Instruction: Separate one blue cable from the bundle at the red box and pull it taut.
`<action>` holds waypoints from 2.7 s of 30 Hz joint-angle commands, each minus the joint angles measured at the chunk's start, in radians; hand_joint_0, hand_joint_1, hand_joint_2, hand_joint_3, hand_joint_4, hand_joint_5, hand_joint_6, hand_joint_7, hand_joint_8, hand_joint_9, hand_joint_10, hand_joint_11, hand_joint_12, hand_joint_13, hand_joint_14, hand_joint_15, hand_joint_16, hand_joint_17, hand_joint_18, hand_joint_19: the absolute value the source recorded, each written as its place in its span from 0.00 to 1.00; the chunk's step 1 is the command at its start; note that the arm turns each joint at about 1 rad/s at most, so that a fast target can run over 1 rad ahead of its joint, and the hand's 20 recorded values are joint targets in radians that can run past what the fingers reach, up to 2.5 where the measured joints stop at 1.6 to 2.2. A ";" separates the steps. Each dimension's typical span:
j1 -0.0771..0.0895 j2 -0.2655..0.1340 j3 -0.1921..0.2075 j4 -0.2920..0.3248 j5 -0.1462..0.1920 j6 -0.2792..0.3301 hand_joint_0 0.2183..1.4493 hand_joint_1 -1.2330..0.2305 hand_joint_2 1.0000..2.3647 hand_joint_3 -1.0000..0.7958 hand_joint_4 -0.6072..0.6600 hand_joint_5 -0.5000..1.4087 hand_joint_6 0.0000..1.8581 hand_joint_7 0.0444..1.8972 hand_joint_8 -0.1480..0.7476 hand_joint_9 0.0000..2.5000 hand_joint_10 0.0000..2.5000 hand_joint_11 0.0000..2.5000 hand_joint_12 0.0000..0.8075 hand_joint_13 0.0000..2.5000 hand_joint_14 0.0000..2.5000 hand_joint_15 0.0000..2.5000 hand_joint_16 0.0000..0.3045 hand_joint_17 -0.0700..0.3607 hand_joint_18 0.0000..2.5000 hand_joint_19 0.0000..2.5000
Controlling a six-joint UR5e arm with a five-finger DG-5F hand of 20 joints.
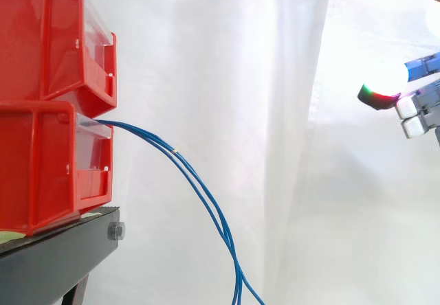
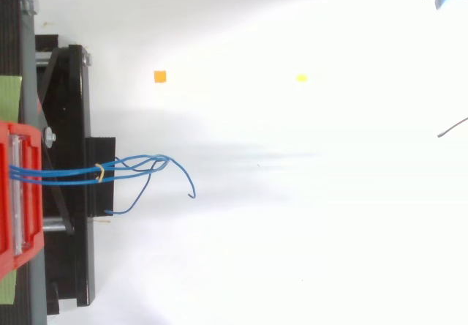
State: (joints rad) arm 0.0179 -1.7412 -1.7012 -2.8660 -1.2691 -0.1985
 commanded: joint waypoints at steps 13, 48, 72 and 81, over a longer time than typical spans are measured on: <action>0.039 -0.058 0.006 0.123 0.125 -0.179 0.25 0.50 0.00 0.28 0.66 0.15 0.27 0.41 0.55 0.24 0.00 0.20 0.51 0.20 0.00 0.16 0.18 0.44 0.21 0.24; 0.134 -0.494 0.446 0.120 0.134 -0.266 0.27 0.43 0.00 0.28 0.67 0.15 0.27 0.41 0.55 0.25 0.00 0.21 0.50 0.21 0.00 0.17 0.17 0.43 0.22 0.23; 0.151 -0.567 0.396 0.277 0.102 -0.131 0.27 0.44 0.00 0.28 0.68 0.16 0.27 0.41 0.54 0.20 0.00 0.20 0.50 0.20 0.01 0.17 0.17 0.43 0.21 0.24; 0.152 -0.577 0.396 0.304 0.096 -0.064 0.27 0.44 0.00 0.28 0.71 0.17 0.27 0.43 0.54 0.19 0.00 0.20 0.50 0.20 0.01 0.17 0.17 0.44 0.20 0.24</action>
State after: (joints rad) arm 0.1700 -2.3174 -1.3052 -2.5648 -1.1705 -0.2801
